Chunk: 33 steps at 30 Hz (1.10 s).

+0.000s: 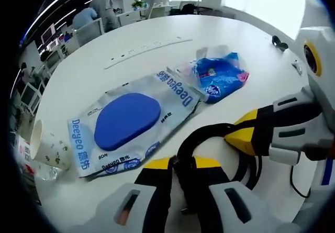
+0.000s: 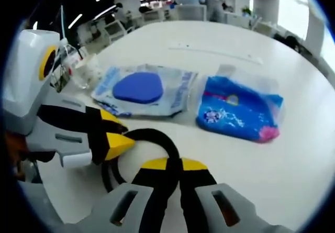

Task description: Arrange the tabletop items into an orderly group along one side of the table until the central work area is clear of visible clutter.

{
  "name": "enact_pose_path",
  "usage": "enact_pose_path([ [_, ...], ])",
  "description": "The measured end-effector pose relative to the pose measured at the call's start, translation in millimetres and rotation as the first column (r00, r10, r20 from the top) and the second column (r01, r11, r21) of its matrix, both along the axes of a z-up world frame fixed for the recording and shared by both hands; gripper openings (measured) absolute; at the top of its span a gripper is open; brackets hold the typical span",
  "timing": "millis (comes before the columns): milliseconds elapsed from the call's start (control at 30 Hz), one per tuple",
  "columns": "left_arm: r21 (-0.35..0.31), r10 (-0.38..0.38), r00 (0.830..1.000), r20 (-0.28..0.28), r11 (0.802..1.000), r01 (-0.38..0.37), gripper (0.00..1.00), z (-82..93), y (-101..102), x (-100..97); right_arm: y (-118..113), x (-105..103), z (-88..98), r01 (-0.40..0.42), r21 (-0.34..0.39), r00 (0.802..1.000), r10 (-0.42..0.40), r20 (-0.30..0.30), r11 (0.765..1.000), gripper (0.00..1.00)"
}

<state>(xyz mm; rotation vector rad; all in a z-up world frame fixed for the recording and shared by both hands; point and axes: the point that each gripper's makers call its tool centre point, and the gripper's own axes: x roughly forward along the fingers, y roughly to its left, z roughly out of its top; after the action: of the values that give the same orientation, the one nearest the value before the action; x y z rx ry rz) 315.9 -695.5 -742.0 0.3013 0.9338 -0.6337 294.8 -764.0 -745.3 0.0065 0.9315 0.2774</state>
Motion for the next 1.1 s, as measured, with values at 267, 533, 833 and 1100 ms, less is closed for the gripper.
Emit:
enact_pose_path([
  [267,-0.005,-0.007,1.000,-0.004,1.000,0.007,0.13,-0.7,-0.2,0.2,0.6,0.1,-0.9,-0.039,-0.028,0.999,0.040,0.016,0.999,0.04],
  [533,-0.004,-0.018,1.000,0.002,1.000,0.018,0.14,-0.5,-0.3,-0.2,2.6,0.4,-0.7,-0.092,-0.053,0.995,0.094,0.040,0.994,0.10],
  [833,-0.019,-0.009,1.000,-0.003,1.000,0.009,0.15,-0.1,0.3,0.7,-0.9,4.5,5.2,-0.090,-0.053,0.993,0.094,0.073,0.994,0.17],
  [1100,-0.021,-0.013,1.000,0.005,1.000,0.013,0.17,0.7,2.9,1.2,-0.3,4.4,8.3,-0.102,-0.048,0.991,0.105,0.080,0.994,0.20],
])
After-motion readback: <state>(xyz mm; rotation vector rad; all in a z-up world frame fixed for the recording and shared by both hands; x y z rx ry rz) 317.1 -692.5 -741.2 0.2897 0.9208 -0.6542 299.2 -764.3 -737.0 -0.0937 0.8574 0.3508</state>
